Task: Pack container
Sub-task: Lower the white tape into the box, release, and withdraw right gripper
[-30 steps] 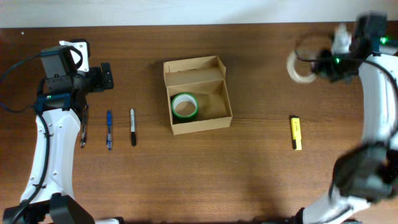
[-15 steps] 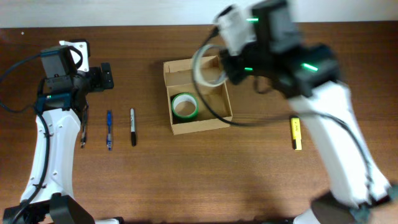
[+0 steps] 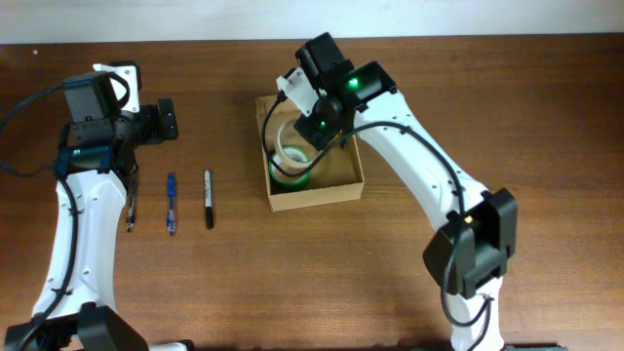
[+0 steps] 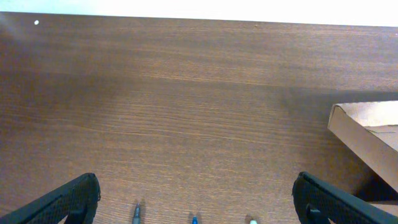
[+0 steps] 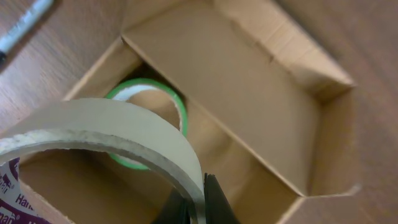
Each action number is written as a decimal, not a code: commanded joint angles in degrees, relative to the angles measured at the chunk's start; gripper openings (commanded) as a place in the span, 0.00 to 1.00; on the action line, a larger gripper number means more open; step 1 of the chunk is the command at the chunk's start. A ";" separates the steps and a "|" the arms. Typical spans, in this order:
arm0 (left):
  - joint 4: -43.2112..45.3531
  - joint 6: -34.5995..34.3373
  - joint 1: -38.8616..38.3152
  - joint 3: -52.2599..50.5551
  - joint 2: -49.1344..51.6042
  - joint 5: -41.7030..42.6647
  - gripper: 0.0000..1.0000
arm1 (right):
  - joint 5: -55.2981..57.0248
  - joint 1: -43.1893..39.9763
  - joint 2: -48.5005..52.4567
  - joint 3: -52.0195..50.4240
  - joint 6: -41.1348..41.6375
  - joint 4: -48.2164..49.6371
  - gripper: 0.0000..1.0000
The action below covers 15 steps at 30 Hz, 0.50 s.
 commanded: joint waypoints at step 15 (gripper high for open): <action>-0.02 -0.52 0.28 1.22 0.42 0.63 0.99 | -4.26 1.57 9.25 0.22 0.79 -1.05 0.04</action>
